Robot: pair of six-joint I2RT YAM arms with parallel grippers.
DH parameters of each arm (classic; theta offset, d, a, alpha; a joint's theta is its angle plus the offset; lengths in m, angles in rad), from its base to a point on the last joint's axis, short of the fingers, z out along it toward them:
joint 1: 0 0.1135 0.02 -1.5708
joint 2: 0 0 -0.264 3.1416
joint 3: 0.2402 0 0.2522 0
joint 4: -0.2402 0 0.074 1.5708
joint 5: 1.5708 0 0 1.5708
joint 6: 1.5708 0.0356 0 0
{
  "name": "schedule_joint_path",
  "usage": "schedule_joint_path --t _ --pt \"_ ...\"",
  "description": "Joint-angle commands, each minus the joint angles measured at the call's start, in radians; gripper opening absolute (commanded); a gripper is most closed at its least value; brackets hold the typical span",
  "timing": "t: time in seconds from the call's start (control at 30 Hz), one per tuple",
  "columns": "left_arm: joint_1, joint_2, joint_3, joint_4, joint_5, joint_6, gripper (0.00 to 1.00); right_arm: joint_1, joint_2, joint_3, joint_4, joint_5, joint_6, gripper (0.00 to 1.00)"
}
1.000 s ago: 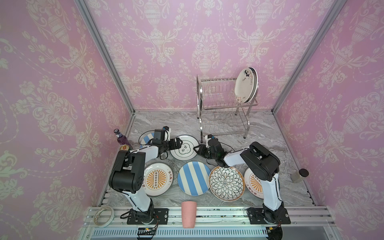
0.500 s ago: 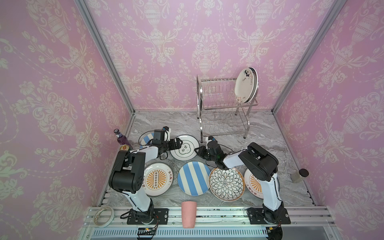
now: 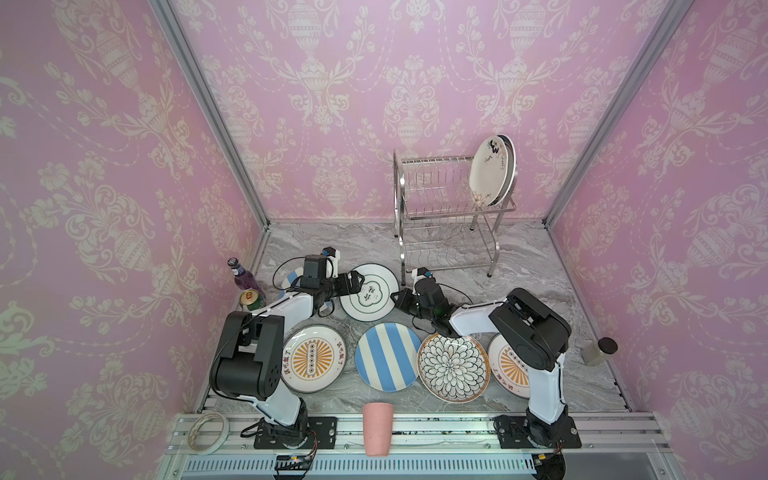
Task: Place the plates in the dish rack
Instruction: 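Lift the white plate toward the rack with the right gripper while left arm draws back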
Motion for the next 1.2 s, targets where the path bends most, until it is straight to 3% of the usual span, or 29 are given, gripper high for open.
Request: schedule_joint_path --t 0.0,0.2,0.37,0.53,0.9,1.07,1.17 --pt "-0.001 -0.082 0.055 -0.022 -0.06 0.014 0.99 0.022 -0.053 0.03 -0.073 0.037 -0.074 0.0" --pt "0.009 -0.181 0.071 -0.14 -0.195 0.069 0.99 0.032 -0.143 0.046 -0.16 0.081 -0.149 0.0" --pt "0.033 -0.253 0.045 -0.095 -0.22 0.057 0.99 0.063 -0.242 0.151 -0.386 0.151 -0.331 0.0" --pt "0.038 -0.276 0.063 -0.055 -0.177 0.032 0.99 0.081 -0.357 0.277 -0.584 0.242 -0.528 0.0" --pt "0.035 -0.262 0.037 0.165 -0.008 -0.044 0.99 0.124 -0.625 0.489 -0.893 0.464 -0.814 0.0" --pt "0.03 -0.214 0.094 0.161 0.091 -0.064 0.99 0.125 -0.675 0.591 -0.983 0.579 -0.937 0.0" --pt "0.03 -0.227 0.107 0.168 0.132 -0.078 0.99 0.124 -0.676 0.654 -1.036 0.704 -1.018 0.0"
